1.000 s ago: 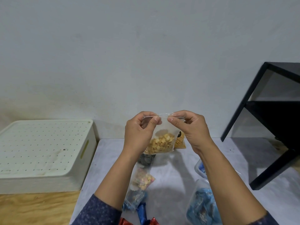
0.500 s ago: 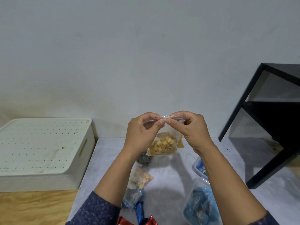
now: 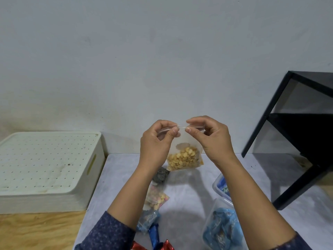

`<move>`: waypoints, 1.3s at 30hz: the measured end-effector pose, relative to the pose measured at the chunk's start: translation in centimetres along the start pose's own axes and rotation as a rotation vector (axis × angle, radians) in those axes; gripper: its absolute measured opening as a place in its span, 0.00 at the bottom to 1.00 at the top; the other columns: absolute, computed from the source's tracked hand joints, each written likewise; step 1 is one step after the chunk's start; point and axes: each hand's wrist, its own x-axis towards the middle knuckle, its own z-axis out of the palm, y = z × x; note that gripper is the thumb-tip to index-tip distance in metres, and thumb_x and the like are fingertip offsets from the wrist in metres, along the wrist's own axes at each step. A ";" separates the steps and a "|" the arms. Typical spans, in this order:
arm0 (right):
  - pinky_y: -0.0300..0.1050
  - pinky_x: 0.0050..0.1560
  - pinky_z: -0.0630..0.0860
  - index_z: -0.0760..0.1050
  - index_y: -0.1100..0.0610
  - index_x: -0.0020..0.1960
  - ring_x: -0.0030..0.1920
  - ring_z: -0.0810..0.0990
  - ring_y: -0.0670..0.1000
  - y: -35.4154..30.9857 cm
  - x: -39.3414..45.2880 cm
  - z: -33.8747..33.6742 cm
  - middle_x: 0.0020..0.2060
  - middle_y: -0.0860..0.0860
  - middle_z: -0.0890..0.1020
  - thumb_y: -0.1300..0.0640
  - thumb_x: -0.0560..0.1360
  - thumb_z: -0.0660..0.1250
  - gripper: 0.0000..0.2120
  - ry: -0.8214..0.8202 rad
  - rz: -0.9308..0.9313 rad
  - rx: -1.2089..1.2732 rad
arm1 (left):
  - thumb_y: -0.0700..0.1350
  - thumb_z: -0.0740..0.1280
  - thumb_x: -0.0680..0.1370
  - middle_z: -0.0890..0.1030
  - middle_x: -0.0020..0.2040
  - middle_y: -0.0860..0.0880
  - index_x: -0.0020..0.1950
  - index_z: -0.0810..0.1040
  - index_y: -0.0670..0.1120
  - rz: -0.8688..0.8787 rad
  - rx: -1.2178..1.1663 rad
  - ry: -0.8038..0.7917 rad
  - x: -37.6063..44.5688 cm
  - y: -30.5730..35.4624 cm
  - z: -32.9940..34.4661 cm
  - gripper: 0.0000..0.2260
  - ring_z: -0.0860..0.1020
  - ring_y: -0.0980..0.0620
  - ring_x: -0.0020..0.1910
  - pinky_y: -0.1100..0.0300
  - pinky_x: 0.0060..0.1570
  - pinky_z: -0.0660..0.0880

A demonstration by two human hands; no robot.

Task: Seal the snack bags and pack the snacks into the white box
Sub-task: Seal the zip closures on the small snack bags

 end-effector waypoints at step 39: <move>0.28 0.42 0.72 0.79 0.42 0.39 0.41 0.78 0.40 1.4 -0.2 2.8 0.40 0.42 0.80 0.67 0.71 0.68 0.18 -0.136 0.030 -0.198 | 0.39 0.69 0.74 0.75 0.55 0.64 0.50 0.70 0.65 0.169 0.107 -0.118 1.2 -1.8 -4.3 0.20 0.80 0.63 0.47 0.70 0.47 0.74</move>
